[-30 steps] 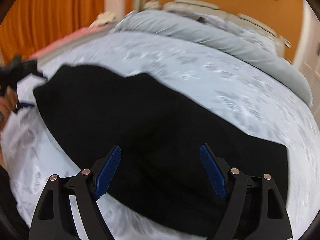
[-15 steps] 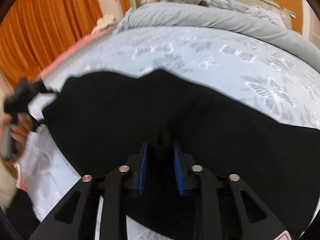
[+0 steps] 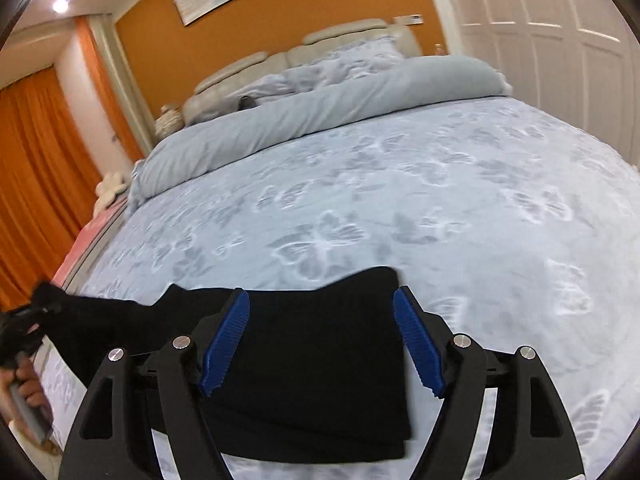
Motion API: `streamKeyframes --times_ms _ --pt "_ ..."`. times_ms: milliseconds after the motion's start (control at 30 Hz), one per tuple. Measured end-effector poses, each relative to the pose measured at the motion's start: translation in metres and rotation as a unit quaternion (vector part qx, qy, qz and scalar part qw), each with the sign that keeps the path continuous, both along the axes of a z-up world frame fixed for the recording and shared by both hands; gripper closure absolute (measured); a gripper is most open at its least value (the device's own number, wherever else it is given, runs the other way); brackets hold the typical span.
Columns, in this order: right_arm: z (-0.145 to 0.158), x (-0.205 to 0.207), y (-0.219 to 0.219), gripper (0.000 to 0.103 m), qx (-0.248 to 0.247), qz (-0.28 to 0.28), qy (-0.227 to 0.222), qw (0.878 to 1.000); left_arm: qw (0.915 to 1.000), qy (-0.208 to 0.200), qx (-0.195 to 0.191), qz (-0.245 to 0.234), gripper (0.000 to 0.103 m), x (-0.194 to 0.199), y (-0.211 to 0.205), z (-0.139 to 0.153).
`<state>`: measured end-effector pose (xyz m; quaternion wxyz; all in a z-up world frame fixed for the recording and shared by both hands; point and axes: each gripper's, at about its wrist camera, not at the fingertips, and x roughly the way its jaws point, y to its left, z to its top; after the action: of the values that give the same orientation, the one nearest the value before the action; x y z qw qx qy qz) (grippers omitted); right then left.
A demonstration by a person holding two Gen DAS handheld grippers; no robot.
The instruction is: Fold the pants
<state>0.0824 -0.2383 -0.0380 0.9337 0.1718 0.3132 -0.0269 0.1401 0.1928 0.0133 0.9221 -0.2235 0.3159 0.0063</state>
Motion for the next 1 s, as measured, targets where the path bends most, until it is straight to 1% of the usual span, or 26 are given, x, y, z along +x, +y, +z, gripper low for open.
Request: streamKeyframes --times_ms 67,100,133,167,200,233,267,300,333,400,467,533,600,667,700,767,800,900,967,1000 --pt "0.001 -0.007 -0.011 0.030 -0.008 -0.002 0.002 1.000 0.9979 -0.006 0.024 -0.060 0.081 -0.004 -0.057 -0.001" --pt "0.000 -0.006 -0.016 0.030 -0.010 0.000 0.004 1.000 0.9943 0.002 0.043 -0.097 0.074 -0.004 -0.094 -0.010" --pt "-0.002 -0.007 -0.018 0.030 -0.013 0.002 0.008 1.000 0.9904 0.012 0.060 -0.124 0.060 -0.005 -0.123 -0.023" --pt "-0.005 -0.007 -0.020 0.030 -0.019 0.001 0.016 1.000 0.9837 0.029 0.086 -0.155 0.053 -0.008 -0.158 -0.043" --pt "-0.009 -0.006 -0.021 0.030 -0.025 0.003 0.024 0.999 0.9792 0.043 0.103 -0.169 0.042 -0.010 -0.177 -0.057" --pt "-0.012 -0.006 -0.022 0.030 -0.028 0.005 0.031 0.999 0.9744 0.058 0.120 -0.181 0.039 -0.015 -0.193 -0.072" --pt "-0.016 -0.005 -0.022 0.030 -0.029 0.010 0.039 0.999 0.9688 0.072 0.135 -0.195 0.038 -0.023 -0.208 -0.085" --pt "-0.019 -0.005 -0.020 0.030 -0.026 0.020 0.044 0.999 0.9669 0.069 0.147 -0.197 0.030 -0.031 -0.214 -0.087" --pt "-0.019 -0.005 -0.019 0.030 -0.023 0.026 0.045 0.998 0.9655 0.060 0.159 -0.197 0.018 -0.039 -0.216 -0.084" --pt "-0.019 -0.003 -0.011 0.030 -0.013 0.050 0.043 0.998 0.9642 0.034 0.164 -0.206 0.013 -0.057 -0.211 -0.068" --pt "-0.020 0.001 0.001 0.030 0.003 0.077 0.043 0.996 0.9668 0.010 0.159 -0.200 0.011 -0.066 -0.193 -0.048" --pt "-0.020 0.007 0.017 0.029 0.012 0.098 0.045 0.994 0.9732 -0.018 0.153 -0.171 0.007 -0.074 -0.165 -0.030" --pt "-0.023 0.017 0.038 0.029 0.018 0.121 0.051 0.991 0.9798 -0.033 0.150 -0.128 0.006 -0.077 -0.138 -0.018" --pt "-0.028 0.028 0.062 0.029 0.028 0.142 0.058 0.988 0.9850 -0.029 0.151 -0.079 0.006 -0.069 -0.106 -0.013" --pt "-0.031 0.032 0.072 0.029 0.034 0.152 0.064 0.986 0.9866 -0.023 0.149 -0.062 0.006 -0.064 -0.093 -0.012" --pt "-0.037 0.041 0.090 0.029 0.047 0.167 0.075 0.982 0.9896 -0.005 0.143 -0.019 0.006 -0.058 -0.065 -0.014" --pt "-0.042 0.047 0.101 0.029 0.054 0.174 0.084 0.980 0.9914 0.006 0.131 -0.001 0.006 -0.055 -0.050 -0.015" --pt "-0.057 0.061 0.122 0.029 0.063 0.180 0.107 0.976 0.9958 0.027 0.084 0.025 0.006 -0.051 -0.012 -0.017" --pt "-0.072 0.072 0.134 0.029 0.076 0.180 0.125 0.973 0.9965 0.028 0.071 0.033 0.006 -0.054 0.001 -0.018" --pt "-0.078 0.076 0.138 0.030 0.083 0.180 0.130 0.971 0.9962 0.028 0.075 0.034 0.006 -0.054 0.004 -0.019"
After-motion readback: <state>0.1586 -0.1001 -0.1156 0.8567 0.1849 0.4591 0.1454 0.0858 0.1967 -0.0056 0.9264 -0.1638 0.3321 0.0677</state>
